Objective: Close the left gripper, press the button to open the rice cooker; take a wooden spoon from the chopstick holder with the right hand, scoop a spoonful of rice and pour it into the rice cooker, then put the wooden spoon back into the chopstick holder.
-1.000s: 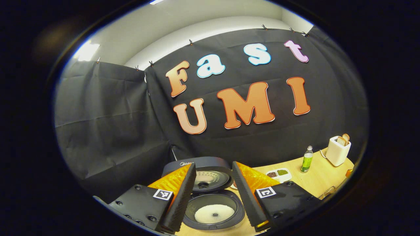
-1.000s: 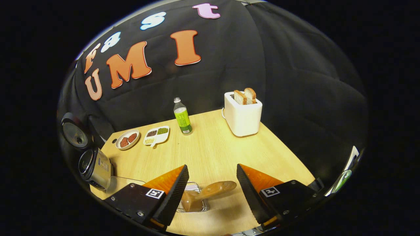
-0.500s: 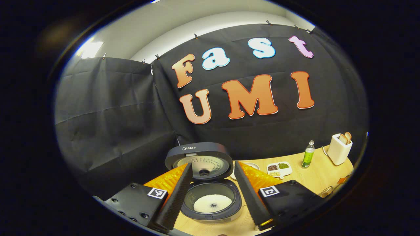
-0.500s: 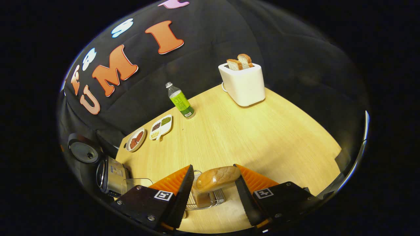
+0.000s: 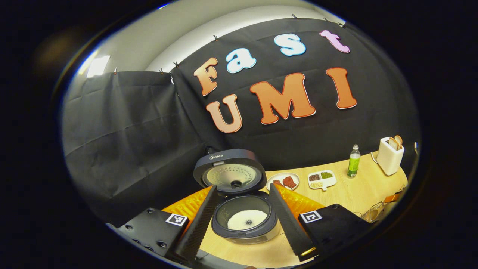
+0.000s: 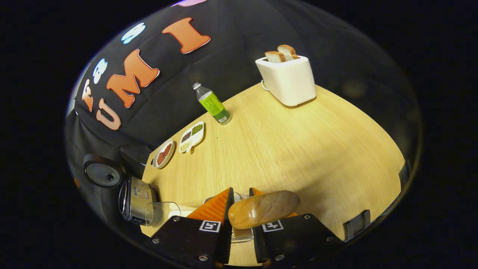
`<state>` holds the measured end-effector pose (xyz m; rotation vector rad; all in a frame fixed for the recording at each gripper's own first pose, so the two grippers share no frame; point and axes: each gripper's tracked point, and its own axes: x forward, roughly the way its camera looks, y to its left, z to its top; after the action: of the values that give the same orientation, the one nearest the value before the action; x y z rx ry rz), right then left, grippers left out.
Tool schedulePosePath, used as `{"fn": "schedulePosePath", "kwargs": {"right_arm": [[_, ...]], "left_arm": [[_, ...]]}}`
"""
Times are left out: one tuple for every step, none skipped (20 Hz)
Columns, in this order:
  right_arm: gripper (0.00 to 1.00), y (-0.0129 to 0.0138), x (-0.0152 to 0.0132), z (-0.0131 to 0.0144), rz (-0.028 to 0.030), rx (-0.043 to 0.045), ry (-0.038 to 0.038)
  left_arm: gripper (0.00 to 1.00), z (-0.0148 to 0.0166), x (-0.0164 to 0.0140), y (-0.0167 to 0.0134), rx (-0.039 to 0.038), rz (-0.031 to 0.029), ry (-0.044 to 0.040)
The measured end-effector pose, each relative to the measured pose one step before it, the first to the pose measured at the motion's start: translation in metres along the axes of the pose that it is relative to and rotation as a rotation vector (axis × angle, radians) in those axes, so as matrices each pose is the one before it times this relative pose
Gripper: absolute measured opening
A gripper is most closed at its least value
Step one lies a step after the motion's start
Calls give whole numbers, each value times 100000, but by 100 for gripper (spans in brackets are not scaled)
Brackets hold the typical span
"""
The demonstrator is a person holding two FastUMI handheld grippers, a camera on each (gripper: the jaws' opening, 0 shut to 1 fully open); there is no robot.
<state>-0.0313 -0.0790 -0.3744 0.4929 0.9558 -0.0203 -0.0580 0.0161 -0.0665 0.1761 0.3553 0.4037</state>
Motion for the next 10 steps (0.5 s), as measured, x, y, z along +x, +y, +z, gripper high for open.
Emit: {"fn": "schedulePosePath", "kwargs": {"right_arm": [[20,128,10,3,-295,696,108],[19,46,-21,23,-977,469,-357],[18,187,-84,64,-1000,-236,-173],[17,136,-151,48,-1599,-1007,-824],[15,188,-75,303,-1873,-762,-1420],[14,252,-367,386,-1593,-644,-1807],[14,320,-433,505,-1126,48,-2367],[14,334,-513,554,-954,714,-2466],[14,467,-578,517,-984,892,-2238],[14,214,-658,513,-1010,838,-2514]], "left_arm": [[100,27,80,-146,-325,-966,-458],[84,-67,133,-84,-623,-1021,-682],[84,126,338,-94,-780,-1283,-595],[85,-46,177,60,-670,-1537,-884],[100,114,477,54,-260,-1914,-959],[100,-5,378,246,270,-1599,-898],[100,176,535,379,376,-1696,-1378],[100,100,429,557,702,-1598,-1370],[100,20,320,592,488,-1368,-1155],[95,25,531,524,125,-1333,-942]]}}
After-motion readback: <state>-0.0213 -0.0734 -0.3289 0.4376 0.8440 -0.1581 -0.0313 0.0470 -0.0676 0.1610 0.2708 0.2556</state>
